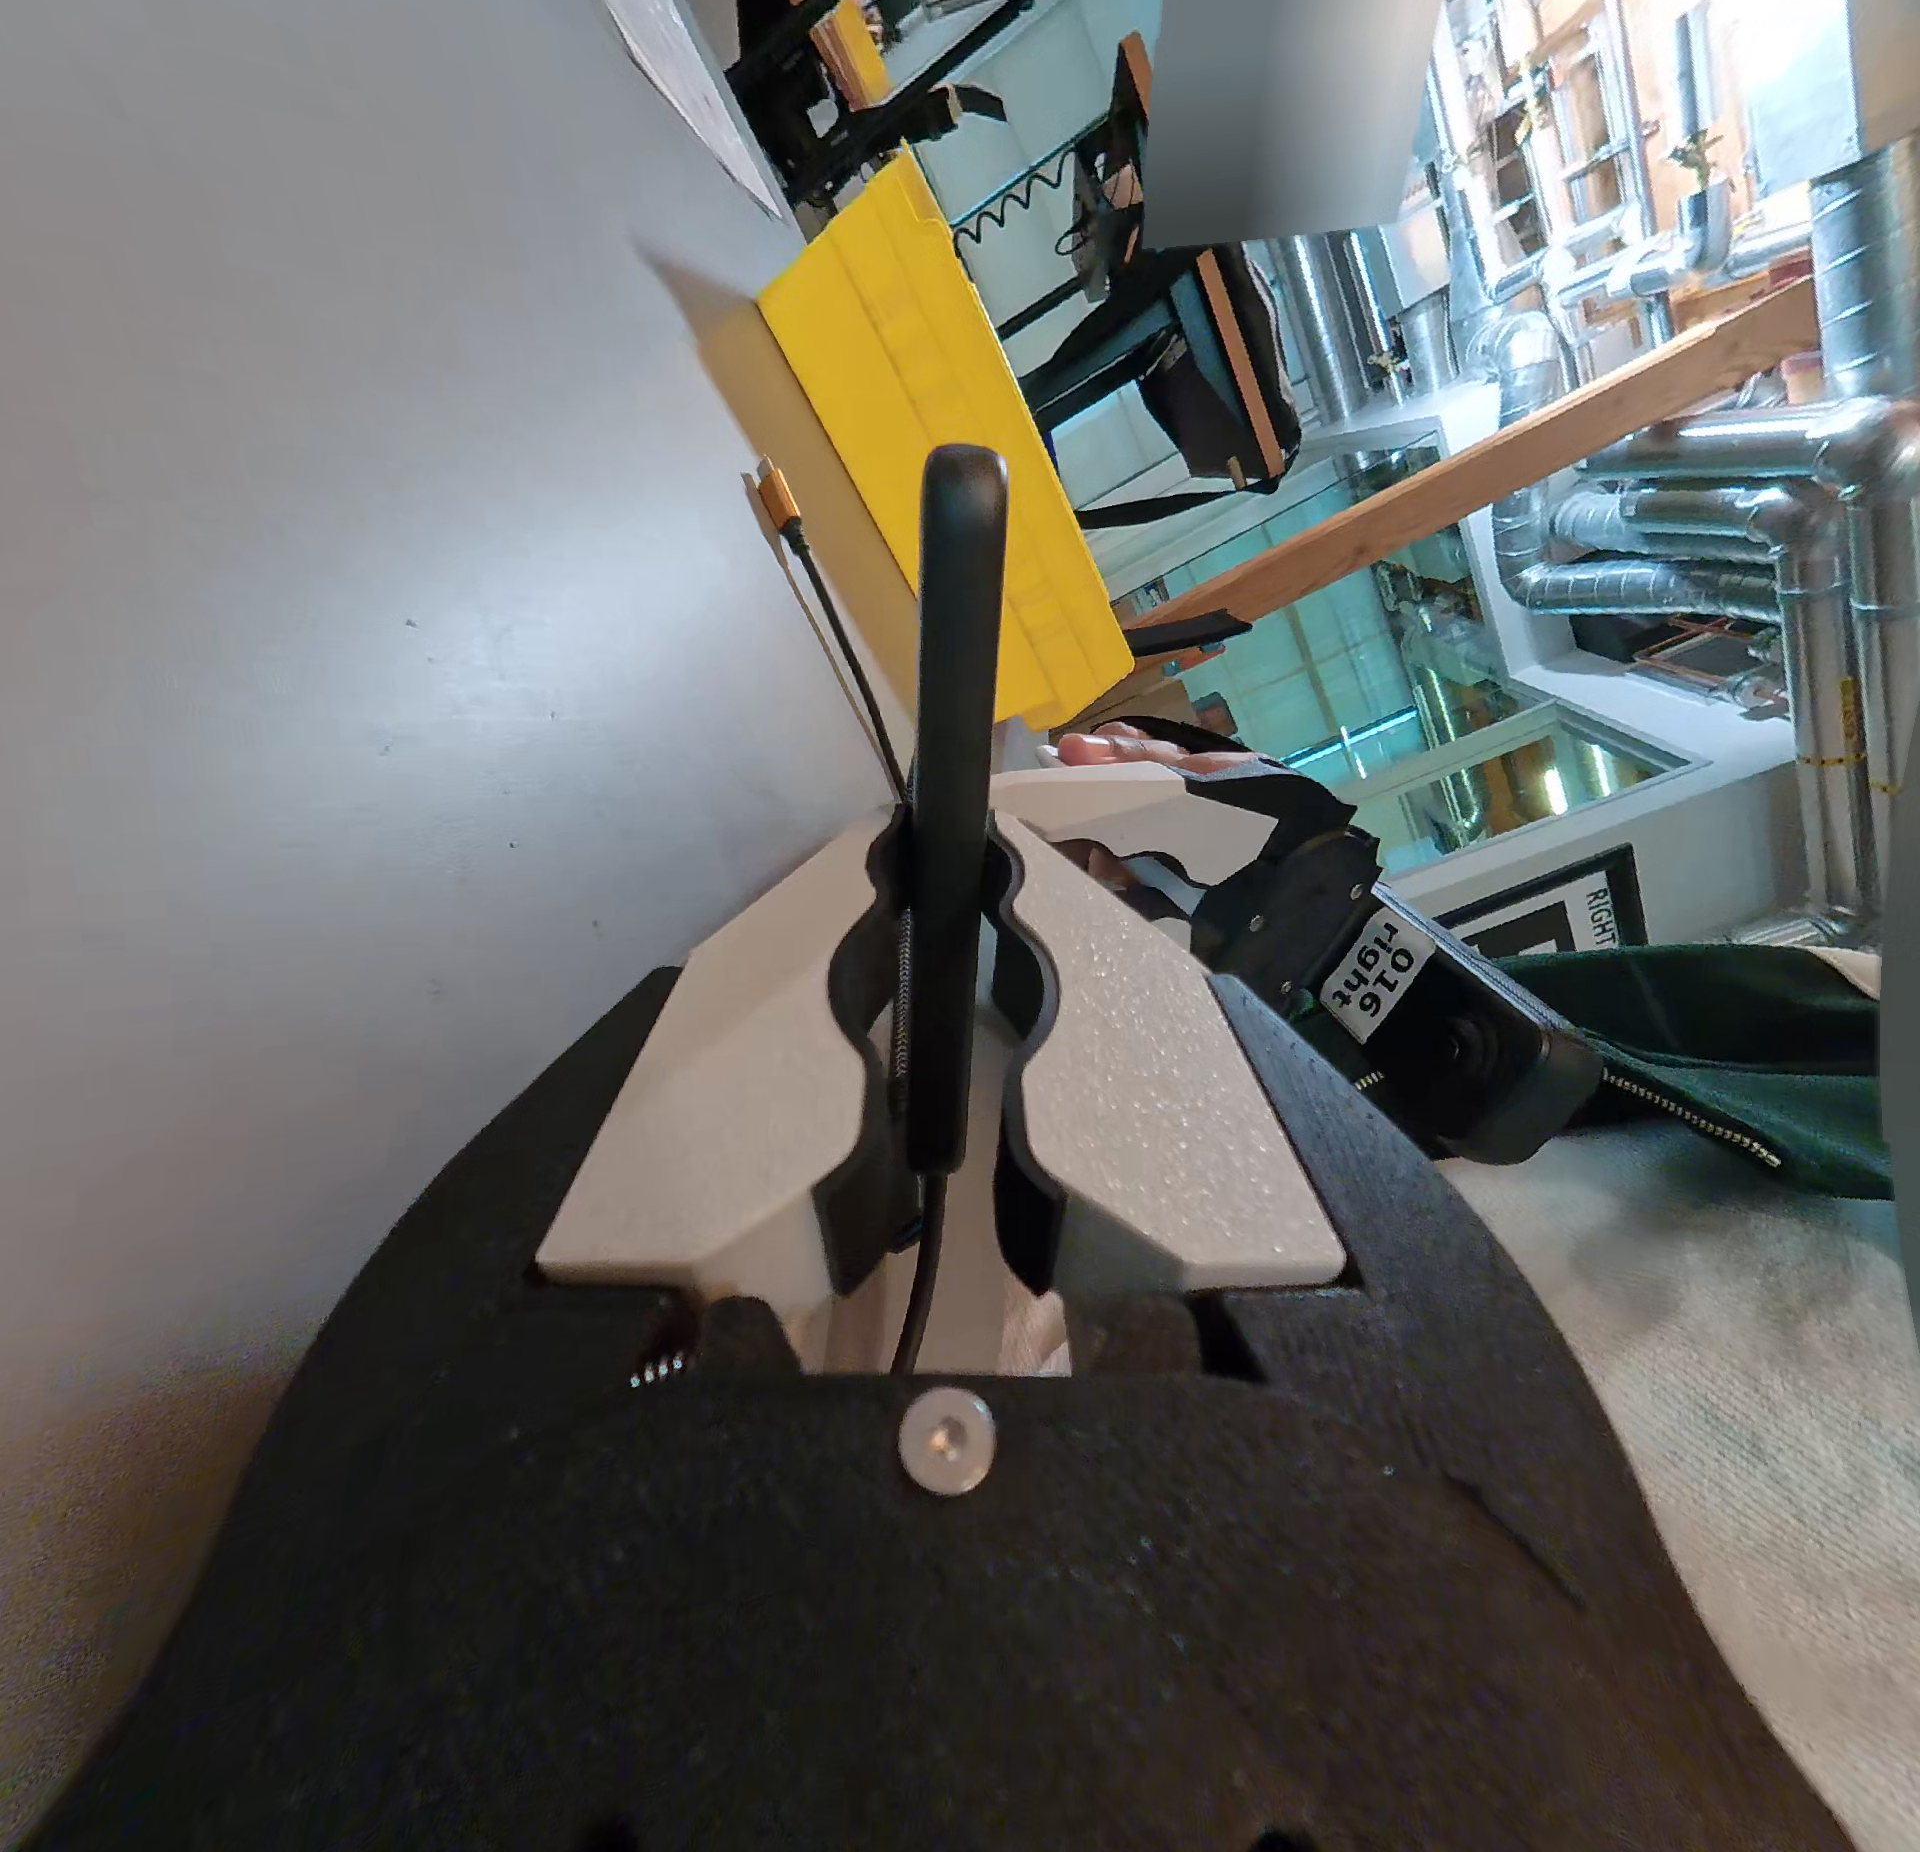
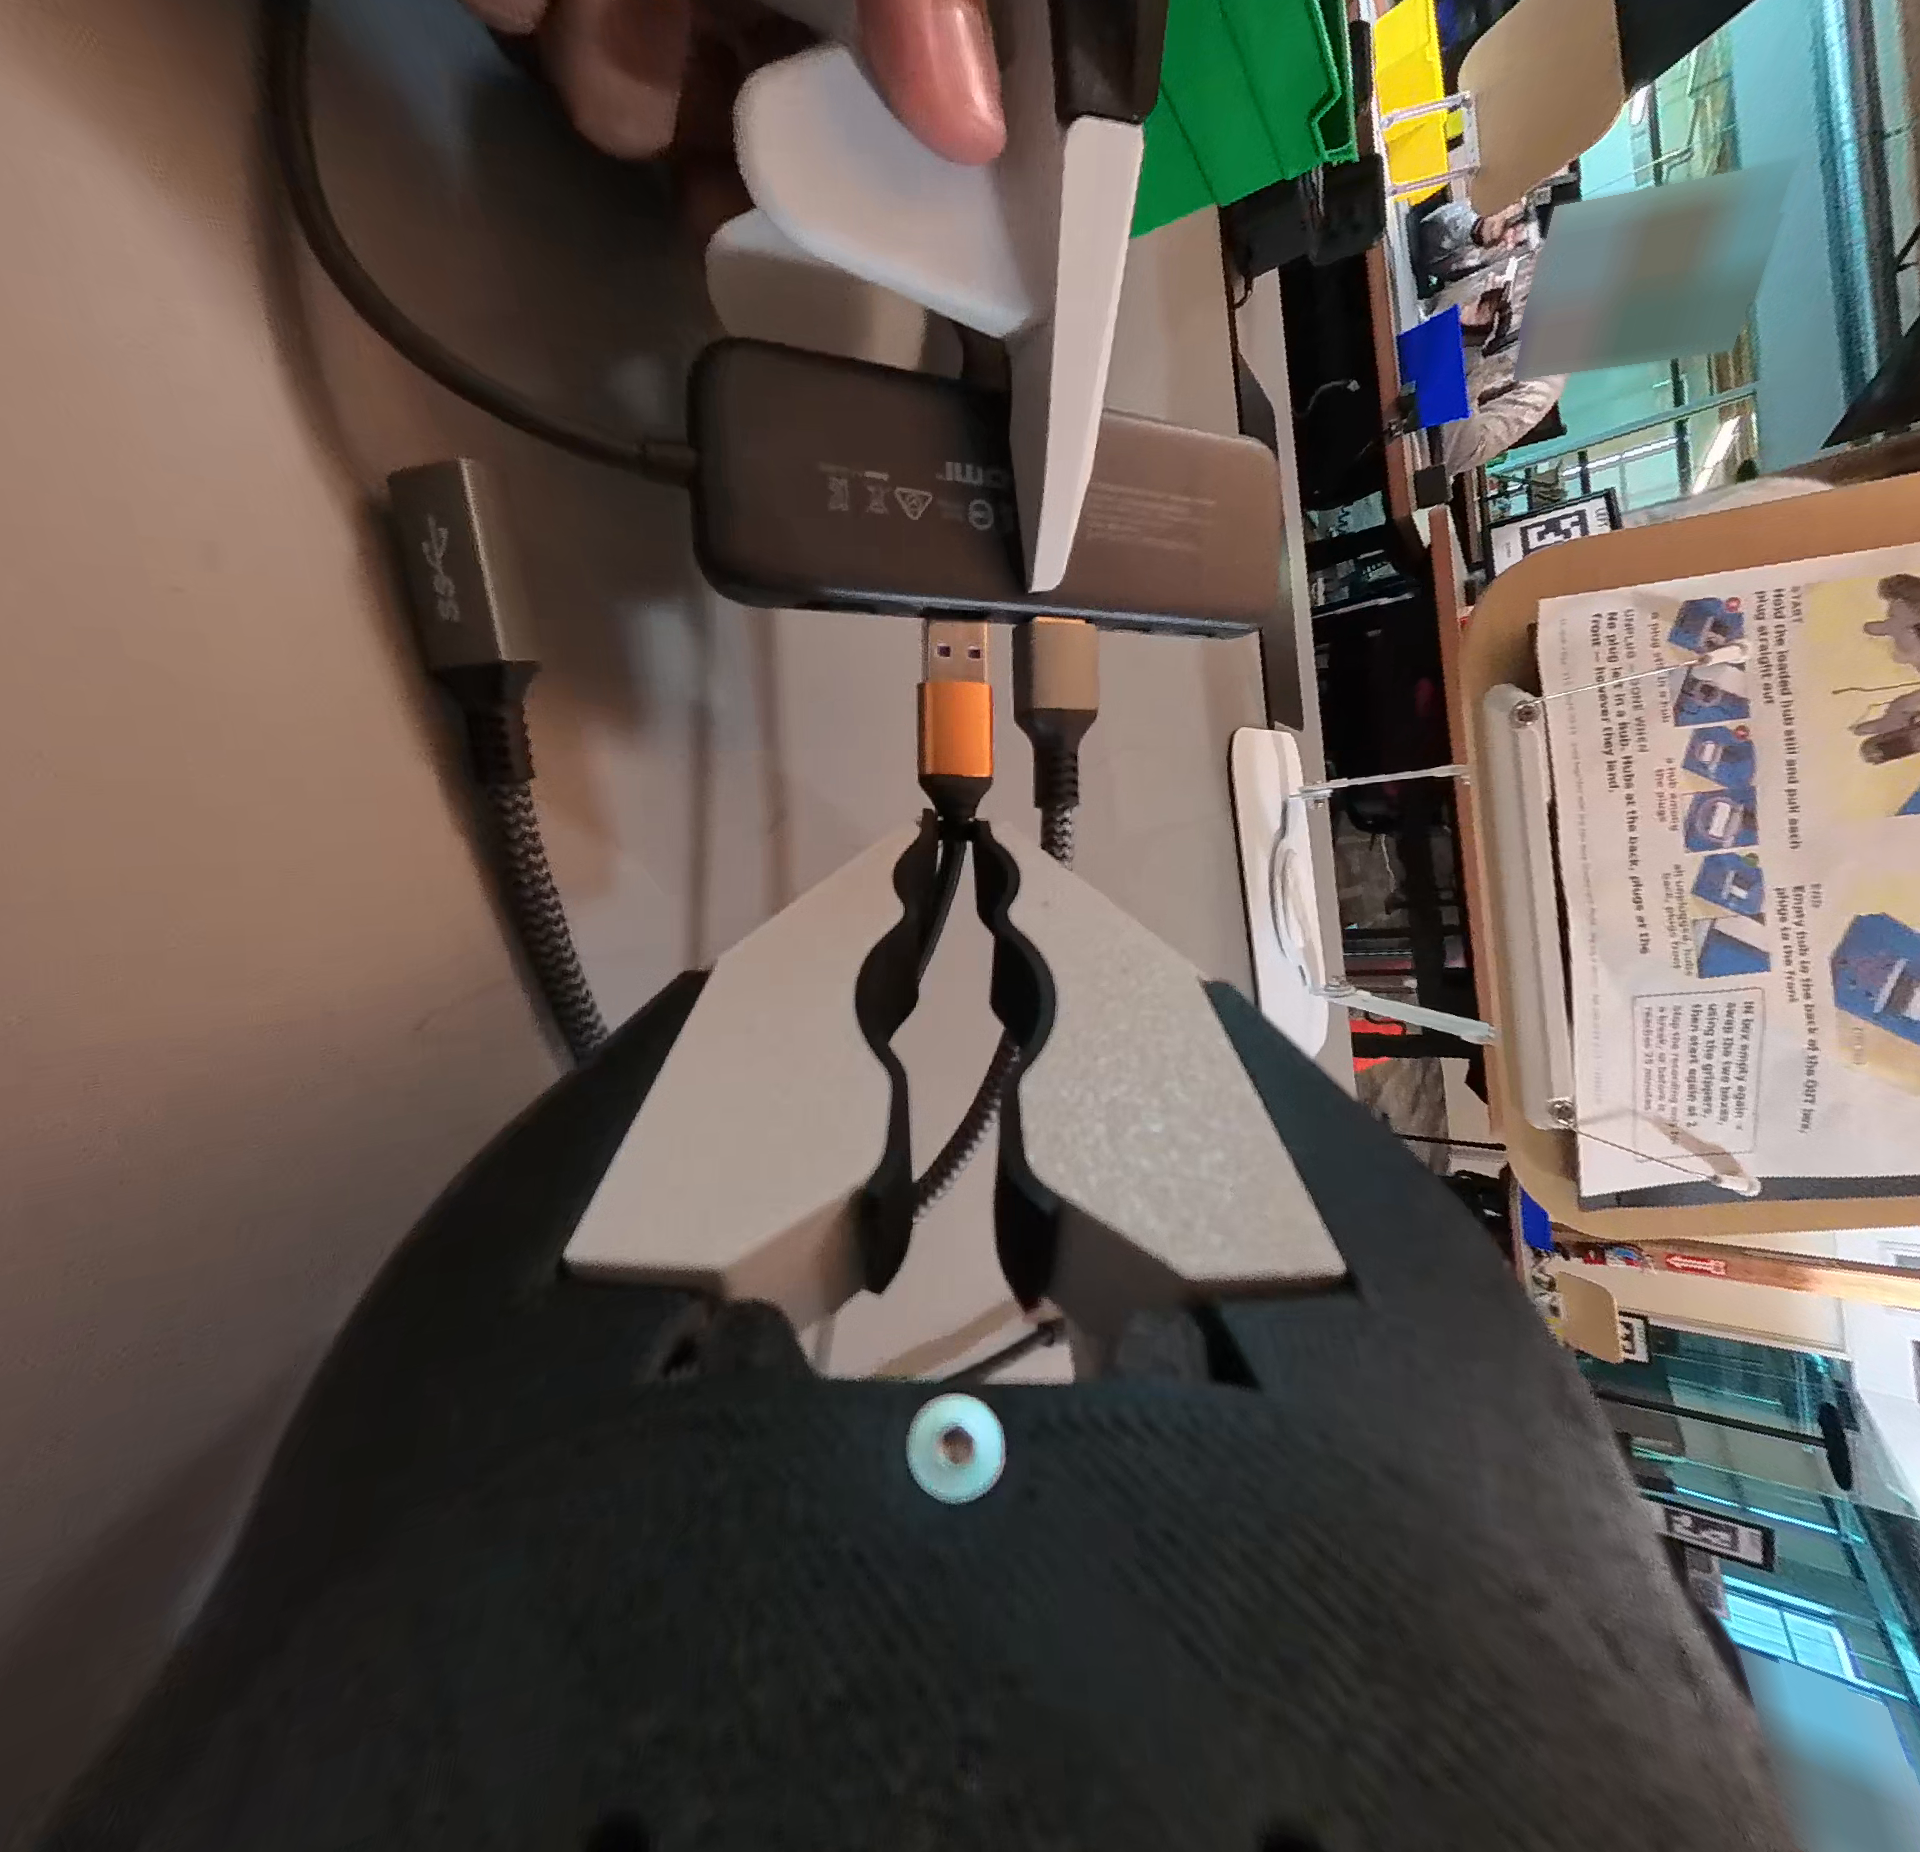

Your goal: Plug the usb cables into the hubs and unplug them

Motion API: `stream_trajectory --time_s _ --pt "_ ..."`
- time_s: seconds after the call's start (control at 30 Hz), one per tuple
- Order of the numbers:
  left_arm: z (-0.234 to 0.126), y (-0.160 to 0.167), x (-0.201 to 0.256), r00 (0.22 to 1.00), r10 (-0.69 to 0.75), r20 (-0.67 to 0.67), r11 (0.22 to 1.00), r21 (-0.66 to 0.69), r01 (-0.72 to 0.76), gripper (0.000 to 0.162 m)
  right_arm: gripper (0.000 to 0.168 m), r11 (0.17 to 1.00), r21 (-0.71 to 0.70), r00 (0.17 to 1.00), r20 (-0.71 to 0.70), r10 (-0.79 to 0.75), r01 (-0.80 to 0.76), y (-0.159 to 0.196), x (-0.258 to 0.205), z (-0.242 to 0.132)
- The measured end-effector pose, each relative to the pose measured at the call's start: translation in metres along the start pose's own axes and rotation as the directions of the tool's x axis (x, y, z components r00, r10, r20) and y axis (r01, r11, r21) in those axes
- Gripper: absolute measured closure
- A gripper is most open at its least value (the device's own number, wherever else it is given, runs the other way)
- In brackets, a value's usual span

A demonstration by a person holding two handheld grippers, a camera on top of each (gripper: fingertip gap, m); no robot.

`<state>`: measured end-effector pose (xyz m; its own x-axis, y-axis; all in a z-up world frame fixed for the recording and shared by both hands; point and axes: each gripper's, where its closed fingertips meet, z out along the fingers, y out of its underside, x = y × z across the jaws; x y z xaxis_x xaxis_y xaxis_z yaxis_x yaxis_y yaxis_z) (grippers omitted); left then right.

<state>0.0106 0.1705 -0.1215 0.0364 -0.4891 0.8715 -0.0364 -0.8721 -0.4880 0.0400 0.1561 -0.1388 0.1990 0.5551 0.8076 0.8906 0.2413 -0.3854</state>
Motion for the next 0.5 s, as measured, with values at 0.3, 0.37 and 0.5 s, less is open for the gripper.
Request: stream_trajectory --time_s 0.3,0.37,0.5 --pt "0.0004 0.0016 -0.0001 1.000 0.009 0.006 1.000 -0.007 -0.009 0.152 0.163 0.999 0.036 0.999 0.026 0.028 -0.029 -0.0015 -0.0018 -0.0036" --pt "0.0006 0.0027 0.0000 1.000 0.007 0.003 1.000 -0.014 -0.007 0.152 0.163 0.998 0.052 0.998 0.038 0.044 -0.046 -0.0022 -0.0019 -0.0050" --pt "0.0026 0.0075 0.0012 1.000 0.018 0.000 0.999 -0.043 -0.018 0.152 0.163 0.994 0.092 0.996 0.064 0.061 -0.067 -0.0068 -0.0042 -0.0076"
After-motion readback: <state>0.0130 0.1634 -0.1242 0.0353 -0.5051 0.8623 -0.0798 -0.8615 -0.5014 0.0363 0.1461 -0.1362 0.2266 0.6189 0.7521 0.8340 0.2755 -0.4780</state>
